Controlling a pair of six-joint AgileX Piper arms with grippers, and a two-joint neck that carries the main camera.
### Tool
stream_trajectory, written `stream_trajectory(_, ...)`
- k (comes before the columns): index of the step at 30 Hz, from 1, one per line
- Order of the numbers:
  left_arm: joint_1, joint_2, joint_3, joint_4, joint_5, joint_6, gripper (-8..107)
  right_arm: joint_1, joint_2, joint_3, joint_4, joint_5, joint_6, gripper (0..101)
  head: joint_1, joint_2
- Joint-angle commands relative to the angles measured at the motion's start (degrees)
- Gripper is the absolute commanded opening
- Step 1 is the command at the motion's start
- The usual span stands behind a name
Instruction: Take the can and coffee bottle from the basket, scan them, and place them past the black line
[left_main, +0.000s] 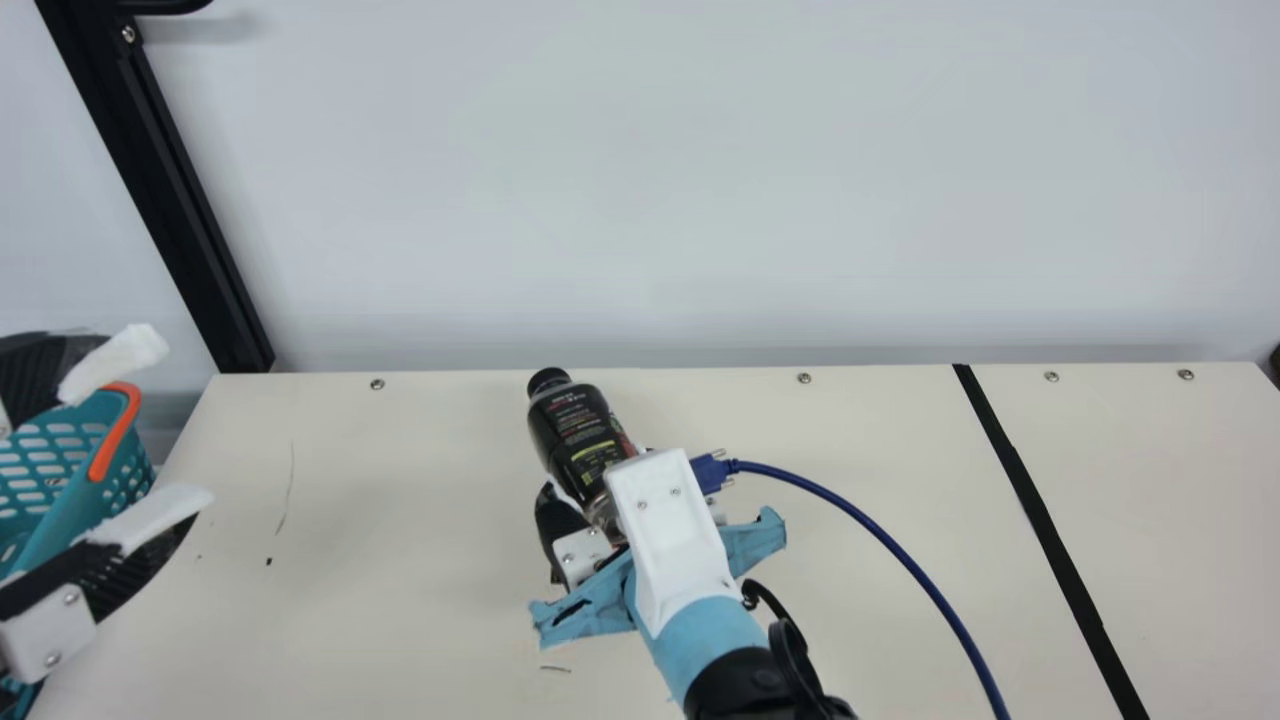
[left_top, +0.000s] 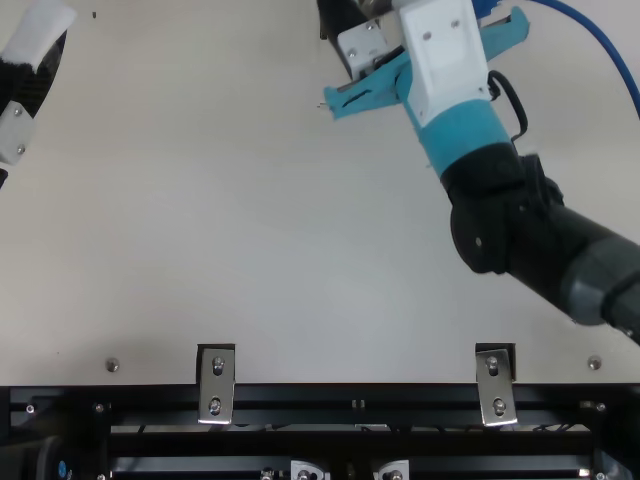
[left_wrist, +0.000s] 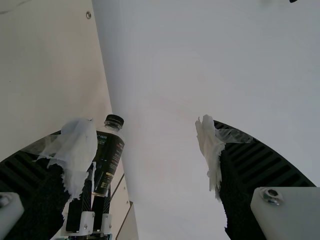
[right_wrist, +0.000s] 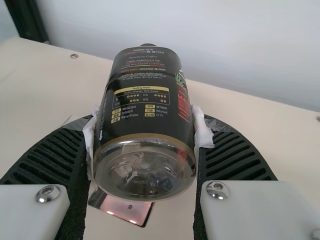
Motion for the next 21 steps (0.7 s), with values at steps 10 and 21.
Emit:
stream_trajectory(10, 0.0, 0.0, 0.0, 0.0, 0.0, 0.0, 90, -5.7, 2.4, 0.2, 8.4, -3.9, -5.9, 0, -1.8, -0.1)
stream_trajectory(21, 0.0, 0.0, 0.0, 0.0, 0.0, 0.0, 90, -15.0, 0.1, 5.7, 10.7, -9.3, -7.3, 0, -1.8, -0.1)
